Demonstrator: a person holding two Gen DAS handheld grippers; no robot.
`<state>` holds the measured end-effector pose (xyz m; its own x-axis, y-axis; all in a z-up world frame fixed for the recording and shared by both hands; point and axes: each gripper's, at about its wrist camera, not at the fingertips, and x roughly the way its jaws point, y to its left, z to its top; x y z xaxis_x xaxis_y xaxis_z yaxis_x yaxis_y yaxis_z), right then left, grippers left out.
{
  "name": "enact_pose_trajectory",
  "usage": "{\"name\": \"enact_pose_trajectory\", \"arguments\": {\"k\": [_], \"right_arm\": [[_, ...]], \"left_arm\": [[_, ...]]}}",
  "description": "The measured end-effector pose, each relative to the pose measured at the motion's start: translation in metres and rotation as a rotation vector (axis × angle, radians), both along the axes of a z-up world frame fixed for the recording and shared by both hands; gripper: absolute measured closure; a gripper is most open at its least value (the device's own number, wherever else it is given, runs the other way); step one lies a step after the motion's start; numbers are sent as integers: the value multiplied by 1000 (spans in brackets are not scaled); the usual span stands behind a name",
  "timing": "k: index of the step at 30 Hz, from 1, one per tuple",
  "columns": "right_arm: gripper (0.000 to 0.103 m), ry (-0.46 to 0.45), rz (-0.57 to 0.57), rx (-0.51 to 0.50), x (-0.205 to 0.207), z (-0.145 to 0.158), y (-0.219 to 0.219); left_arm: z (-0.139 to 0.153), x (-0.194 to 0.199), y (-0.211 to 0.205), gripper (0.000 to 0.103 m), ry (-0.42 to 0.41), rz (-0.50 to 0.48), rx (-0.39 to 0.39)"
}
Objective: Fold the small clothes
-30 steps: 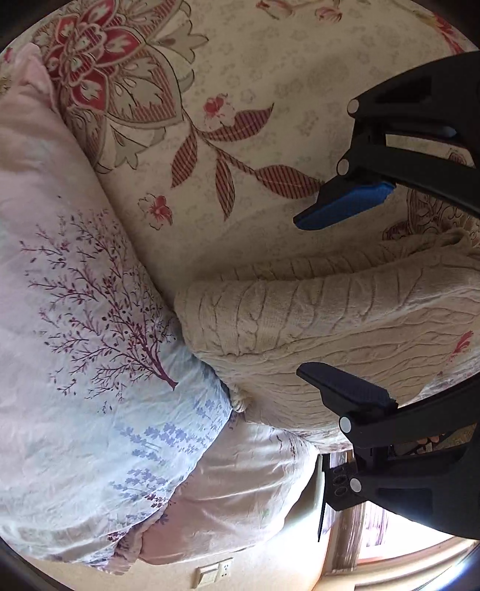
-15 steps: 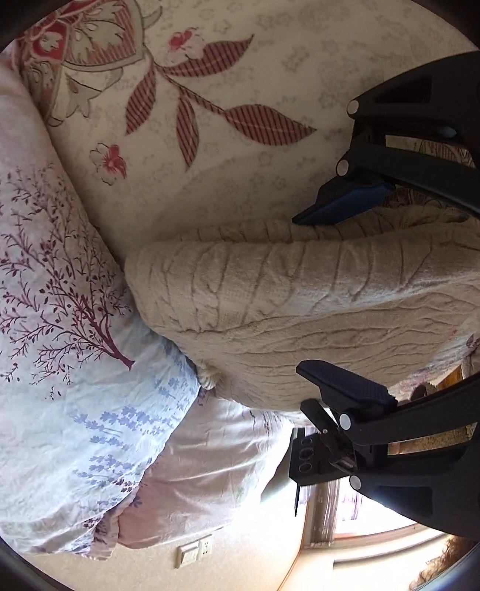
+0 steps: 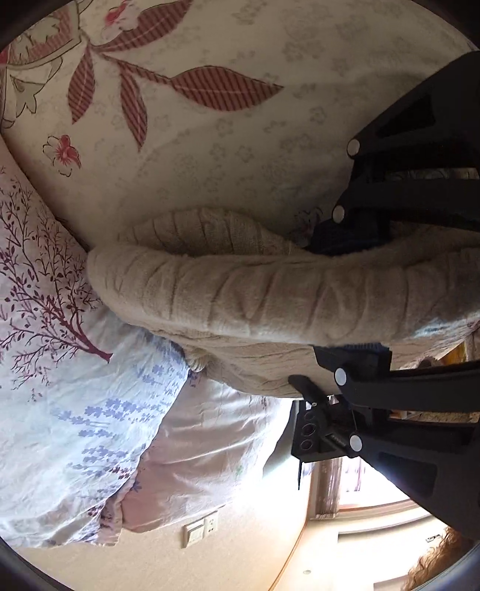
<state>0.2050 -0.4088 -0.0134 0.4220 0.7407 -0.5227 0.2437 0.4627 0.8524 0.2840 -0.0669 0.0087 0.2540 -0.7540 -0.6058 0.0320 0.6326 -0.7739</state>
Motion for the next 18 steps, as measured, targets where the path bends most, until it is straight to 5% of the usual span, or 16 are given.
{"name": "enact_pose_trajectory", "arguments": {"k": [12,18], "right_arm": [[70,-129,71,-1,-4,38,74],[70,-125,169,-109,0,31,135]], "left_arm": [[49,-40,68,67,-67,-21,8],[18,-54,117,65,3,47,93]]}}
